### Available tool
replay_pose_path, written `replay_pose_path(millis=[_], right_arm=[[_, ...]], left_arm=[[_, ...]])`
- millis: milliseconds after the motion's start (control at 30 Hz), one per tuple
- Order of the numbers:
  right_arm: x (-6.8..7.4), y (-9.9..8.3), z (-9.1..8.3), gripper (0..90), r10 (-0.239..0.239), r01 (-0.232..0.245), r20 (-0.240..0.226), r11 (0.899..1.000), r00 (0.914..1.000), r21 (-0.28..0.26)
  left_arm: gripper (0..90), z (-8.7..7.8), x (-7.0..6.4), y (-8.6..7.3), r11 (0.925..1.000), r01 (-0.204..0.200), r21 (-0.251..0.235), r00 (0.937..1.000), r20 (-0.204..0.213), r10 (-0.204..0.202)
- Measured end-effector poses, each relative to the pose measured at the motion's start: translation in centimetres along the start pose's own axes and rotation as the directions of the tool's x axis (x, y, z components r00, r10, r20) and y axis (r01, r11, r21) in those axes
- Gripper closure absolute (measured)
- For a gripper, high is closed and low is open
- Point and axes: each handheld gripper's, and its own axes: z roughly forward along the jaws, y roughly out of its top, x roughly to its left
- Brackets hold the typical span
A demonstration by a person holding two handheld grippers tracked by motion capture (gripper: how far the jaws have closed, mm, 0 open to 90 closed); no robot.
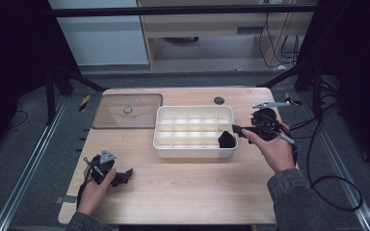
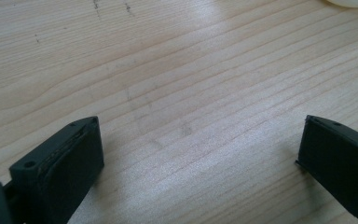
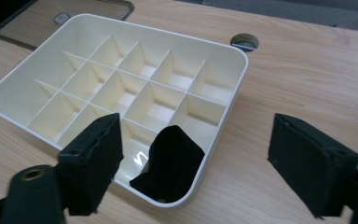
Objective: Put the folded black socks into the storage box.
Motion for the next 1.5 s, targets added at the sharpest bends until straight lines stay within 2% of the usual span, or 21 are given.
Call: replay_pose_path(millis=[100,233,467,733,933,1233,1500], right_arm=[[0.1,-0.1,-0.1,9.0,-0.007,0.007,0.013,1.000,0.9999,-0.012],[0.2,-0.2,-0.3,6.4,-0.026,0.027,0.023,0.999,0.9994,-0.040],[0.0,-0.6,-1.1,6.4,-0.009,0.011,0.021,0.997,0.9997,-0.077],[-0.7,-1.9,-1.7,8.4,0.015,-0.012,0.030,0.995,0.9994,-0.102],[-1.0,-3.1,-1.8,9.3,0.005,-0.001,0.036,0.993,0.9994,-0.116],[-1.7,-5.2,-1.5,9.6,-0.039,0.048,0.068,0.991,0.9969,-0.122],[-2.4,-6.9,-1.2,10.3,-0.036,0.043,0.073,0.994,0.9967,-0.103]], left_arm=[[0.0,0.0,0.0,0.0,1.0000,-0.001,0.000,1.0000,0.000,0.001],[0.0,0.0,0.0,0.0,1.0000,0.000,0.000,1.0000,0.000,0.000],[0.0,0.0,0.0,0.0,1.0000,-0.002,0.000,1.0000,0.001,0.002],[0.0,0.0,0.0,0.0,1.0000,-0.007,0.004,1.0000,0.002,0.007],[0.0,-0.1,0.0,0.0,1.0000,-0.008,0.004,1.0000,0.002,0.008],[0.0,-0.1,0.0,0.0,1.0000,-0.008,0.004,1.0000,0.004,0.008],[0.0,-0.1,-0.1,0.0,1.0000,-0.009,0.005,1.0000,0.004,0.009]])
